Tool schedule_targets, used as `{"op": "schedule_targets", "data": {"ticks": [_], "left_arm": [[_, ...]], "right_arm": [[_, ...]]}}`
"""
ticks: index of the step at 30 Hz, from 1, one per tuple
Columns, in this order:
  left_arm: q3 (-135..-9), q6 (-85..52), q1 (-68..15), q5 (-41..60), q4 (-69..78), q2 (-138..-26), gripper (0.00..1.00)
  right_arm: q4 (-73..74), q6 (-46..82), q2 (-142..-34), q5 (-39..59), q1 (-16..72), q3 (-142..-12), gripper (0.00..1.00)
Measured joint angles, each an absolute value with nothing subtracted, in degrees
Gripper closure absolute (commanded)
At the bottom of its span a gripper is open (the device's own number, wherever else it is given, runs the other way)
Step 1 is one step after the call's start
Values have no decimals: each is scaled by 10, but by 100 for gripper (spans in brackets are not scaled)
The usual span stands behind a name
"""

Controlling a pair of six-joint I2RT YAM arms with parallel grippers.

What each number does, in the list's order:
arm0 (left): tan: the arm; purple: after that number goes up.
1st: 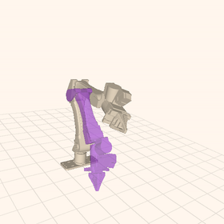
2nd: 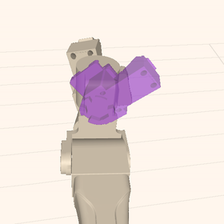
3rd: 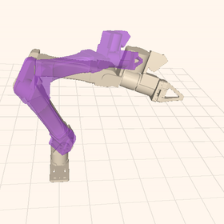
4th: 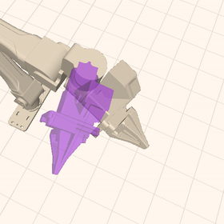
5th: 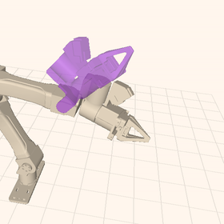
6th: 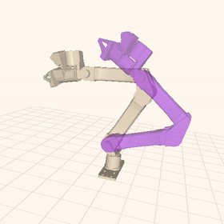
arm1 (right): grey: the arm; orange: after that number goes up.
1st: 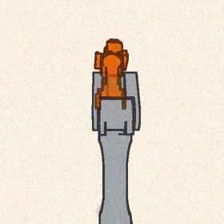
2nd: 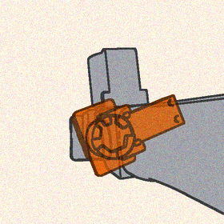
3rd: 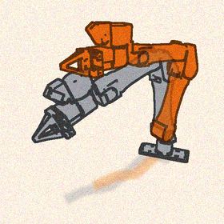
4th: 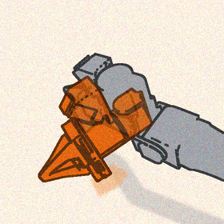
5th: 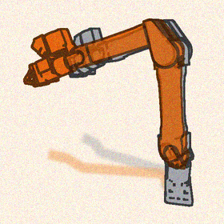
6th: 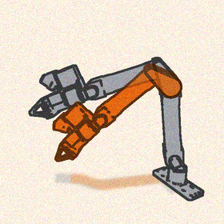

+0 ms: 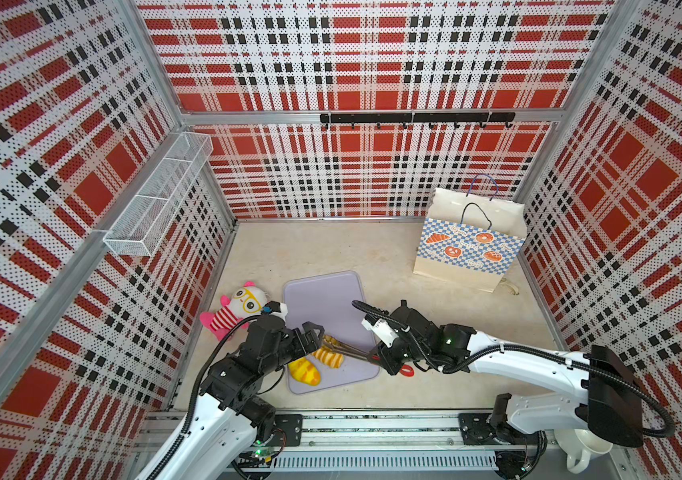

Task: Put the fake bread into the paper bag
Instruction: 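Close the tongs on the striped roll with the right gripper, then lift the striped roll with the tongs and carry it over the bag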

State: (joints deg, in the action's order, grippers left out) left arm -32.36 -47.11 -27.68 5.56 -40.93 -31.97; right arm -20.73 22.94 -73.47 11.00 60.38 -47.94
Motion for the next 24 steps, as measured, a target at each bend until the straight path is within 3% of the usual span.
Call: {"op": "schedule_targets", "data": {"ticks": [17,24], "left_arm": [[-377,-418,-274,91,-307,-308,2],[-401,-387,-271,96,-235,-343,2]], "right_arm": [[-298,215,-527,-55,603,-493,80],[-315,169,-479,-176,601,-529,80]]}}
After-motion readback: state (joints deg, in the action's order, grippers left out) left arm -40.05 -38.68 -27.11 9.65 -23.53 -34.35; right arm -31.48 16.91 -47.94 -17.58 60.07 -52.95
